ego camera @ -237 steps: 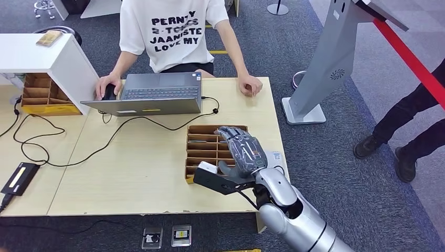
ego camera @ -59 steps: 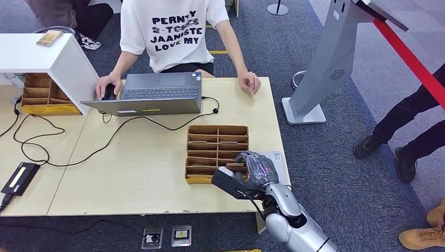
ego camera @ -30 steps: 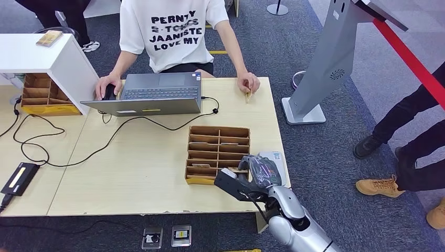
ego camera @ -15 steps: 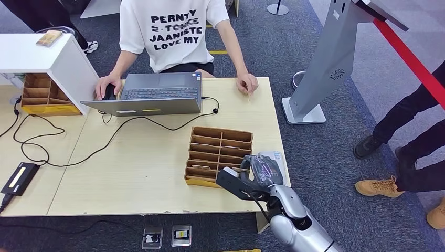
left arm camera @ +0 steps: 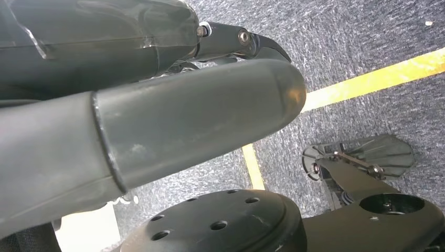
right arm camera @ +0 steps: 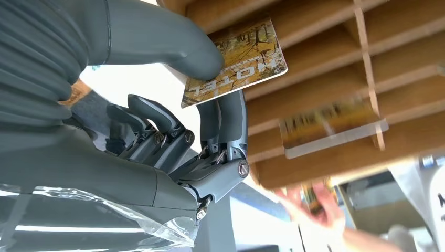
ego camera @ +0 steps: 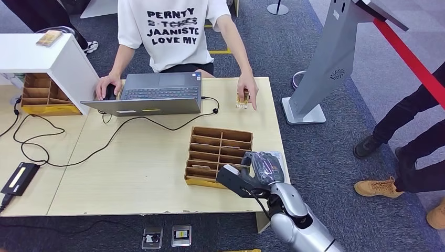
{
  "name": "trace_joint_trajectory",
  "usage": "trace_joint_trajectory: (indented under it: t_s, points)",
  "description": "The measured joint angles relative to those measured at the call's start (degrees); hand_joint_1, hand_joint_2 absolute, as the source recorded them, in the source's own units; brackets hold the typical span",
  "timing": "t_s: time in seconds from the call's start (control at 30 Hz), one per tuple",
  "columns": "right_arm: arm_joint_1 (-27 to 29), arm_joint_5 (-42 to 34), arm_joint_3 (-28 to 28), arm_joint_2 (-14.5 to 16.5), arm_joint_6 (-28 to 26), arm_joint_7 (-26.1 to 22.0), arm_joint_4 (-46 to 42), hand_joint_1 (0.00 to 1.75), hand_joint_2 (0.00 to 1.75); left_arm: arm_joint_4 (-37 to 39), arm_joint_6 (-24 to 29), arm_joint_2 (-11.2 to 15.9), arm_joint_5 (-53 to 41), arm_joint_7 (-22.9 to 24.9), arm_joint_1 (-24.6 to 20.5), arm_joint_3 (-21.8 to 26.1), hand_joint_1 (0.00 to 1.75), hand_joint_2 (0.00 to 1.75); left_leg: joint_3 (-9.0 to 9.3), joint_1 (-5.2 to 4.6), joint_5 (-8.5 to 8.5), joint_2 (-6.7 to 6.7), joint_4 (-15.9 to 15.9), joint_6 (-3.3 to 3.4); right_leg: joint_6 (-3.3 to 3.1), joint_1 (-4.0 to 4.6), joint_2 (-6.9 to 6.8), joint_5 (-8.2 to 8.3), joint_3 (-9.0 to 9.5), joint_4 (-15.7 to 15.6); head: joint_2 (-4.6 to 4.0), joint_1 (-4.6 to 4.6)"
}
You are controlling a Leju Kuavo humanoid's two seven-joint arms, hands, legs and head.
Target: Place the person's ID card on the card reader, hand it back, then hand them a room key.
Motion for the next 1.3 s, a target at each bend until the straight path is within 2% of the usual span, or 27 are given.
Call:
trace_joint_trajectory:
  t_s: [0.7, 1.3]
  points:
    - [-0.2, 4.6, -2.7, -1.6, -0.3, 3.1, -14.2, 1.75, 1.75, 0.0, -0.3, 0.0, -1.0, 0.0, 0.1, 0.0, 0.0, 0.0, 0.02, 0.0, 0.0, 0.01, 0.0, 0.0, 0.0, 0.0, 0.02, 0.0, -0.01, 0.0, 0.0, -0.01]
    - [-0.4, 7.1, -5.5, -3.4, -0.2, 3.1, -24.1, 1.75, 1.75, 0.0, -0.6, 0.0, -1.7, 0.0, 0.1, 0.0, 0.0, 0.0, 0.01, 0.0, 0.0, 0.01, 0.0, 0.0, 0.0, 0.0, 0.01, 0.0, 0.0, 0.0, 0.0, 0.0]
